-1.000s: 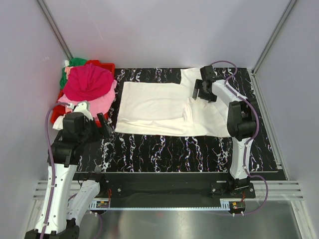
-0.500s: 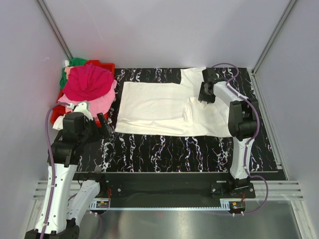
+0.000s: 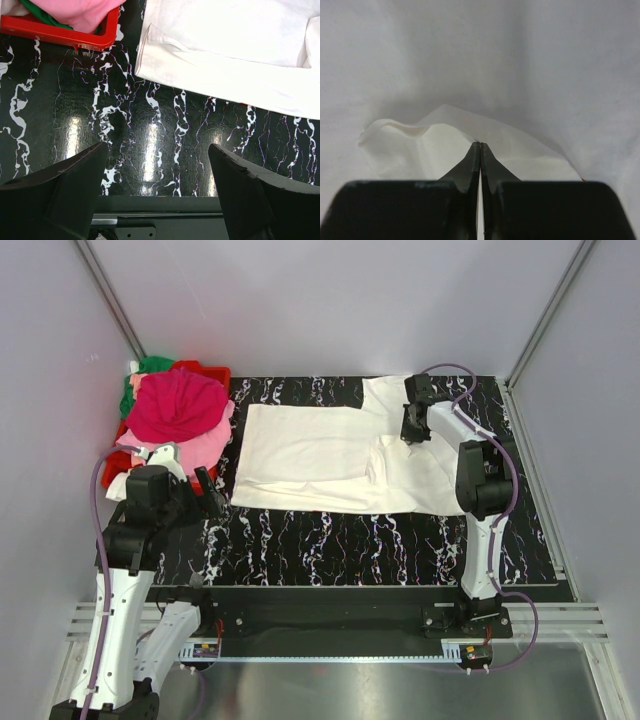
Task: Fold and stack the t-shirts
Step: Fold the tshirt
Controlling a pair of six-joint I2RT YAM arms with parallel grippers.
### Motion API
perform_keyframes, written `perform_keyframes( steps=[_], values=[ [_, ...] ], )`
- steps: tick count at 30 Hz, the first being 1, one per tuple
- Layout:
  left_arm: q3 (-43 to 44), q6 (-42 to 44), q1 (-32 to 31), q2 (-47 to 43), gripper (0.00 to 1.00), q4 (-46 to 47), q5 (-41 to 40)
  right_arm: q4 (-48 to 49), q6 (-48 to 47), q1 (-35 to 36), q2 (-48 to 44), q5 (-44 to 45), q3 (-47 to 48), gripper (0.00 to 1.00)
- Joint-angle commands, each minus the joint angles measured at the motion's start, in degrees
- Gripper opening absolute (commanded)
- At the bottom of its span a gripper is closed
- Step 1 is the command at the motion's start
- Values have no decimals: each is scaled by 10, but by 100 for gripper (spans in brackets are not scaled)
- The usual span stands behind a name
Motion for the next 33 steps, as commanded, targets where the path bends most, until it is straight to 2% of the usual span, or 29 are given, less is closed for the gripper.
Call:
perform_keyframes(
  steps=[1,4,5,6,10,15,19,22,25,26,30,33],
  values=[
    [1,-1,2,2,88,26,-9,0,-13,-3,2,1,23,3],
    [1,-2,2,2,88,26,-10,4,-12,-5,-8,-4,16,29],
    [0,-1,2,2,88,26,-9,8,-13,-4,-14,-6,4,43],
    [0,-2,2,2,88,26,-10,17,-15,-4,-19,-10,-1,49],
    [0,-1,2,2,88,26,-10,26,-19,-4,-41,-12,-16,52],
    [1,-1,2,0,88,25,-10,15,-27,-5,-36,-20,-14,48],
    [0,-2,2,0,88,26,-10,10,-27,-5,-15,-31,-7,37],
    [1,-1,2,1,88,26,-10,-2,-30,-5,0,-39,3,33],
    [1,-2,2,2,88,26,-10,-14,-37,-5,15,-38,22,23],
    [1,-2,2,2,88,25,-10,-17,-41,-5,18,-37,26,15],
    [1,-2,2,1,88,26,-11,-14,-53,-5,22,-19,32,0],
    [0,-2,2,2,88,26,-10,-18,-68,-5,31,8,65,0]
  ],
)
